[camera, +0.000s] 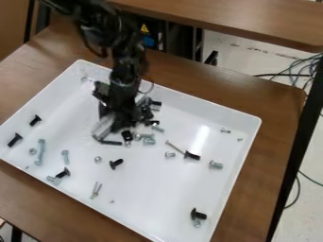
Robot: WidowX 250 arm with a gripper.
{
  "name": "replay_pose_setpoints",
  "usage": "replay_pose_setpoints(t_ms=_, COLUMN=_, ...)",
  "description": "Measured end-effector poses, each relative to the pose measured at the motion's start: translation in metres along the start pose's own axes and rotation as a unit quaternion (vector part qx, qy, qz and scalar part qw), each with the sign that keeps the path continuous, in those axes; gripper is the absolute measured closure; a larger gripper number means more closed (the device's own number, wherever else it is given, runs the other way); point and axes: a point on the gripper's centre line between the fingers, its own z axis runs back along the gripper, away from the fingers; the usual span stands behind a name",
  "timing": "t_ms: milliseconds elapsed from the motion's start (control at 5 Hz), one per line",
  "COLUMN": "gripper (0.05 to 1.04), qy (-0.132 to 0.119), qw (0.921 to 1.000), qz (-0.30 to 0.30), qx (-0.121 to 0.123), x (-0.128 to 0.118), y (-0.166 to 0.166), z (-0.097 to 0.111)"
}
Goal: Sweep into pile
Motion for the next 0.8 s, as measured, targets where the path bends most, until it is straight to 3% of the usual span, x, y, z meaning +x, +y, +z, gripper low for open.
replay_pose_setpoints(t_ms=400, gripper=0.711, qy=-0.001, qw=0.9977, qz=-0.064, qx=-0.022, x=-0.001, y=-0.100, z=0.013)
replay_pose_setpoints(t_ms=600, gripper=0.711, qy=-0.002, qw=0.9978, qz=-0.051, qx=-0.041, x=-0.009, y=-0.112, z=0.020)
replay_pose_setpoints(t_ms=800, gripper=0.711, qy=-0.005, qw=0.9973, qz=-0.005, qx=-0.073, x=-0.013, y=-0.094, z=0.024)
